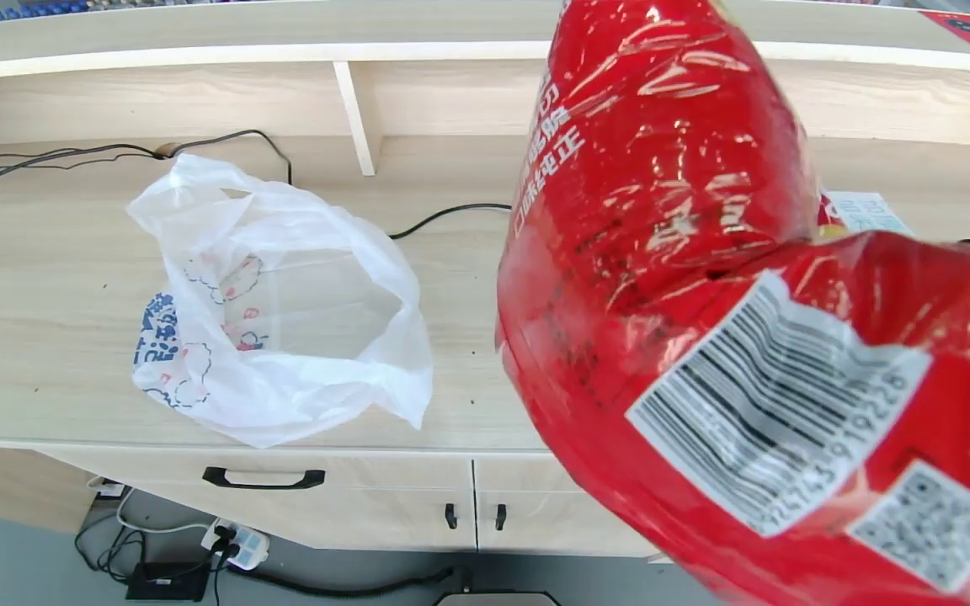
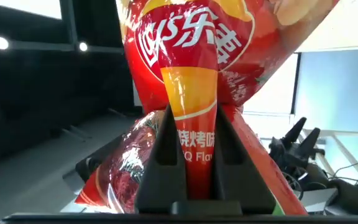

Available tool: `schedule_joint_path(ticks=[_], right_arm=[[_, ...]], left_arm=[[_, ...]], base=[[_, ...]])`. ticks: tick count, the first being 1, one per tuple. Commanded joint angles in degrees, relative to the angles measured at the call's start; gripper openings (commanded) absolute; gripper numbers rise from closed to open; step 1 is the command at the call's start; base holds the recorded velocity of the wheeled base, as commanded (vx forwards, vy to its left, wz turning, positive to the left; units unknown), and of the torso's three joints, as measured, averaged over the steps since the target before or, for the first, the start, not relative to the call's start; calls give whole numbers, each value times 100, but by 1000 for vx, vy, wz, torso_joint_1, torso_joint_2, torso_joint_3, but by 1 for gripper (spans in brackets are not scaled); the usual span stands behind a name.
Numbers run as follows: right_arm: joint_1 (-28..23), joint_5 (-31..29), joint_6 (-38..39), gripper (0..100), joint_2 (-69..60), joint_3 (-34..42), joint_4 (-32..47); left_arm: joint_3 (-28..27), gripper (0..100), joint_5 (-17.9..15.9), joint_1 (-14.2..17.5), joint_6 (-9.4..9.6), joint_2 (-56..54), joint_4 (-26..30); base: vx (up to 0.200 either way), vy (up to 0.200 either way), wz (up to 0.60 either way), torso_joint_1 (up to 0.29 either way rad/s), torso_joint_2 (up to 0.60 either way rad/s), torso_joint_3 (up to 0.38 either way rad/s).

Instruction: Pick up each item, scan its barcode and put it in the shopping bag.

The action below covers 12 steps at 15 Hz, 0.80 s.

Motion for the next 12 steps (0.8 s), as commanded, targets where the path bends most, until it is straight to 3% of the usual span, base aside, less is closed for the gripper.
schedule_joint_path(ticks=[1, 3, 9, 11, 12], right_arm=[[-492, 608, 456, 0, 653, 164, -628], [-677, 907, 886, 0, 697, 138, -813], [-1116, 916, 1238, 0, 916, -293, -813], [-1380, 907, 1009, 0, 1013, -468, -813], [-1556, 916, 456, 0, 1039, -556, -813]], left_arm=[[0, 100, 0, 2, -2, 6, -1], [0, 100, 0, 2, -2, 6, -1], [0, 100, 0, 2, -2, 6, -1], [0, 100, 0, 2, 7, 6, -1], [0, 100, 0, 2, -2, 6, -1]], base=[[0, 0, 0, 0, 0, 0], [0, 0, 0, 0, 0, 0], [0, 0, 0, 0, 0, 0], [0, 0, 0, 0, 0, 0], [0, 0, 0, 0, 0, 0]])
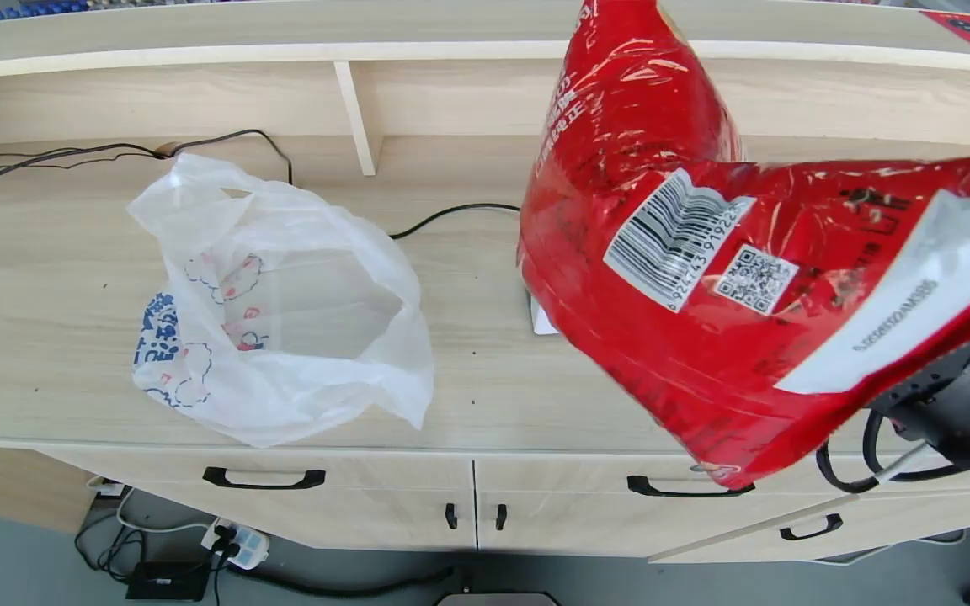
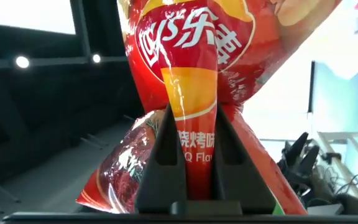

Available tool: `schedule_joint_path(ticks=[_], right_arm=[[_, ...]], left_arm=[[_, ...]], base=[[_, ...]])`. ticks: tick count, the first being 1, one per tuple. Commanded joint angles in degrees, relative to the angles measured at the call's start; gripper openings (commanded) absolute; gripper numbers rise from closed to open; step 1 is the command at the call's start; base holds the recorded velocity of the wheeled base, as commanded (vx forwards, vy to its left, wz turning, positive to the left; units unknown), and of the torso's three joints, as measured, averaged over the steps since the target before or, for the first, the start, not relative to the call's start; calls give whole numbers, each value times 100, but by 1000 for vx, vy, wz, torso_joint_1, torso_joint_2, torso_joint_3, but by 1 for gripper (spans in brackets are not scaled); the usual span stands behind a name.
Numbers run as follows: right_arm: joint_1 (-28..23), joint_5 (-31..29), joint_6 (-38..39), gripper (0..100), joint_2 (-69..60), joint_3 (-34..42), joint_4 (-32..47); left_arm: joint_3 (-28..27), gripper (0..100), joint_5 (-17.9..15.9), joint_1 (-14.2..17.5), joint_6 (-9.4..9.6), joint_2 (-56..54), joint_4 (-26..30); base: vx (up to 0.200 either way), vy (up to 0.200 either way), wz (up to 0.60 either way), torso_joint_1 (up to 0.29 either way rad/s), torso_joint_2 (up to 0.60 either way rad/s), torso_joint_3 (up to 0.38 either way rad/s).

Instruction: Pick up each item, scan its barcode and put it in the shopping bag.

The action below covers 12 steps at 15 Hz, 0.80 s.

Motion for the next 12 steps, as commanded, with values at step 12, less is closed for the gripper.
schedule_joint_path(ticks=[12], right_arm=[[-710, -1683, -8342, 0, -299, -3215, 5475]], left_arm=[[0, 100, 2, 2, -2, 6, -1]], base=[[0, 0, 0, 0, 0, 0]])
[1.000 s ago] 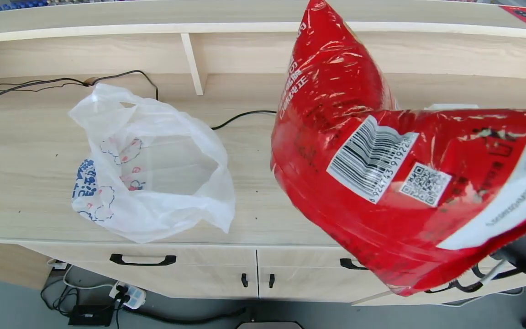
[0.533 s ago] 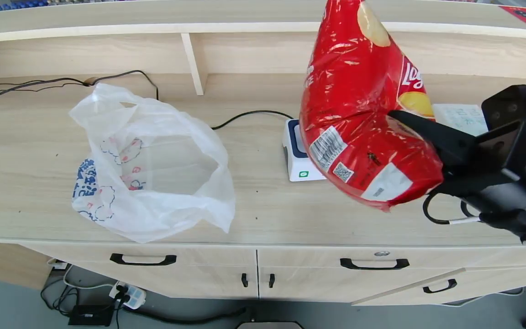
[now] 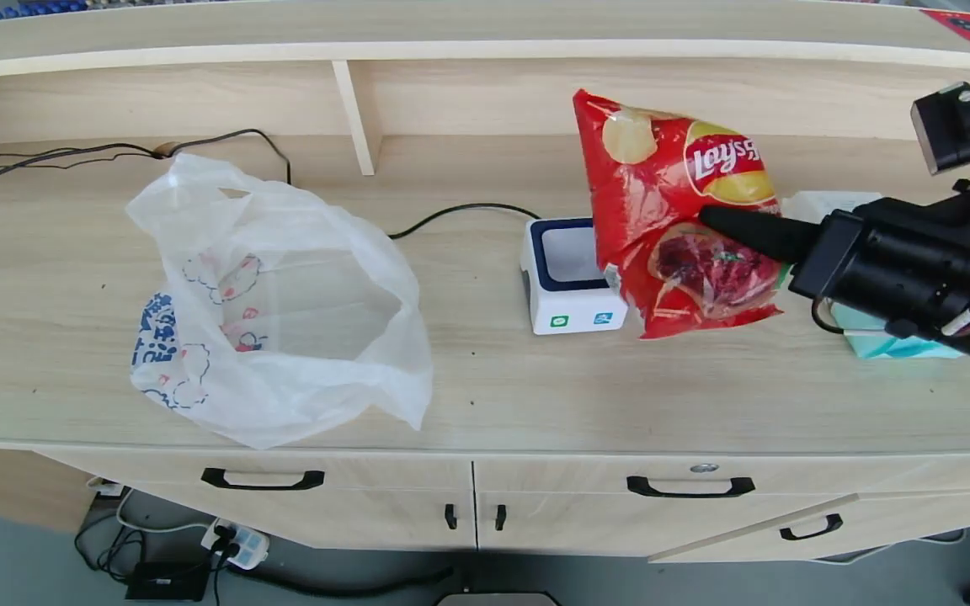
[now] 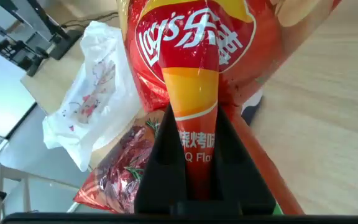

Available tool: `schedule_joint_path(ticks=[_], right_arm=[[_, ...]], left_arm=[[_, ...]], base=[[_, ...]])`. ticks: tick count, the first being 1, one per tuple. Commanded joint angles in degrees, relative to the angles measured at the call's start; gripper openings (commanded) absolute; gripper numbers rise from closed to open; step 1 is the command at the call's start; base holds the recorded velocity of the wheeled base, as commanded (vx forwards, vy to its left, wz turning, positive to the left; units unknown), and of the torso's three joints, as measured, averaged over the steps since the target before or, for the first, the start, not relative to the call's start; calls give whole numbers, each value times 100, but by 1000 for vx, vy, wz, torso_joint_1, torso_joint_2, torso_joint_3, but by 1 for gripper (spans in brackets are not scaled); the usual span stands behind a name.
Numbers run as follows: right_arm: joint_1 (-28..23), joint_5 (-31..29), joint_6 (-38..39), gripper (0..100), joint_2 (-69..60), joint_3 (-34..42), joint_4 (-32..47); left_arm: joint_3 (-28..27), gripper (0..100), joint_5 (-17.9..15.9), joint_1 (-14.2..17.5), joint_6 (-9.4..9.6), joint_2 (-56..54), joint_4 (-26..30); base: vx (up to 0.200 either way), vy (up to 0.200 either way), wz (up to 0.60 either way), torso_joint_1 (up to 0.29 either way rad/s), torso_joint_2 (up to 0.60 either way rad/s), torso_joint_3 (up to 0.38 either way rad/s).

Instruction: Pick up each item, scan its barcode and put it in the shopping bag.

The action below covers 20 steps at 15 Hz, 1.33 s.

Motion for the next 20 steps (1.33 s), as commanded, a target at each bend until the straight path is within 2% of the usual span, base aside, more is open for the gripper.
schedule_joint_path(ticks=[1, 3, 7, 12, 16, 20], right_arm=[[906, -1337, -739, 0, -194, -1295, 1296], [950, -1970, -1565, 0, -106, -1278, 1358], [1223, -2234, -2277, 0, 43, -1146, 1296], [1232, -2322, -2225, 0, 447, -706, 250], [1240, -2322, -2084, 0, 482, -557, 224], [1653, -2295, -2066, 0, 421, -952, 233]], left_arm=[[0, 100, 0, -1, -2, 6, -1], [0, 100, 0, -1, -2, 6, -1], [0, 100, 0, -1, -2, 6, -1], [0, 100, 0, -1, 7, 6, -1], [0, 100, 0, -1, -2, 6, -1], [0, 100, 0, -1, 7, 6, -1]], base=[[0, 0, 0, 0, 0, 0], [0, 0, 0, 0, 0, 0], [0, 0, 0, 0, 0, 0], [0, 0, 0, 0, 0, 0], [0, 0, 0, 0, 0, 0], [0, 0, 600, -2, 4, 5]])
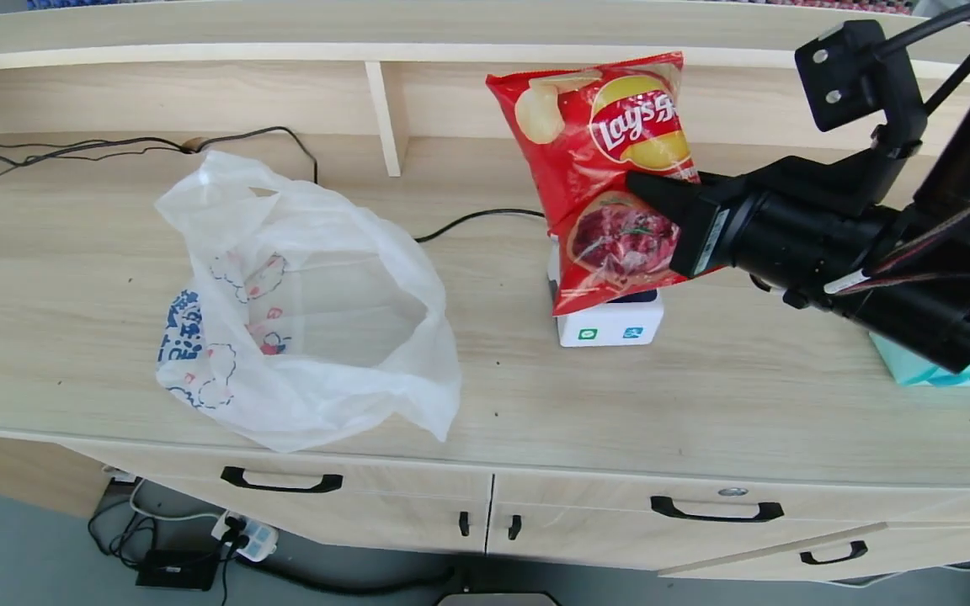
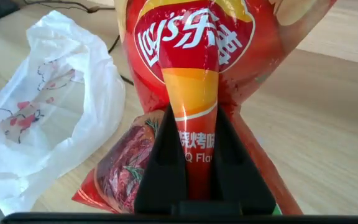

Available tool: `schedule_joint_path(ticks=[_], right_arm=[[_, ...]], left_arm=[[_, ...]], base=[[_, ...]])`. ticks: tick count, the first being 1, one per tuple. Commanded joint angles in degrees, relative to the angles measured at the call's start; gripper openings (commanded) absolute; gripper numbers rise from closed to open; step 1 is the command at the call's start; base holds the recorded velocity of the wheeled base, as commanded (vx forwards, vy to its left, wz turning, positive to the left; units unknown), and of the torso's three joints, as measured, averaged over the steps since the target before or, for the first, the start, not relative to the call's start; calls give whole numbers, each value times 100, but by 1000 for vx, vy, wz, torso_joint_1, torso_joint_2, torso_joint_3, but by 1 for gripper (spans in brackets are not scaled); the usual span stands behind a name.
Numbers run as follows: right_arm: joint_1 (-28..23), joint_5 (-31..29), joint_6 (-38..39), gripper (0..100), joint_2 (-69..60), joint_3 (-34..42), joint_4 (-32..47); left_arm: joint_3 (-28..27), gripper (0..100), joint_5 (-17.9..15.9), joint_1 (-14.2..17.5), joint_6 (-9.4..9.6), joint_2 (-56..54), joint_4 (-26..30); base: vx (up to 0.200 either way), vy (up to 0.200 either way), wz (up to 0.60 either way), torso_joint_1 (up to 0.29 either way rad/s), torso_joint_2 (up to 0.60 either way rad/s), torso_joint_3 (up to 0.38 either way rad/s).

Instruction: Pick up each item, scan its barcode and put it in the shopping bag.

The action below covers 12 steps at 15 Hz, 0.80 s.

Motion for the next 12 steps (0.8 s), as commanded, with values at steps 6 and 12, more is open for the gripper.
schedule_joint_path(ticks=[6, 12], right_arm=[[378, 4, -10, 0, -102, -254, -5], [528, 83, -1, 0, 232, -104, -5]], left_arm=[[0, 100, 0, -1, 8, 6, -1], [0, 100, 0, -1, -1, 6, -1]], base=[[0, 0, 600, 4, 2, 4], [0, 0, 500, 1, 3, 1]])
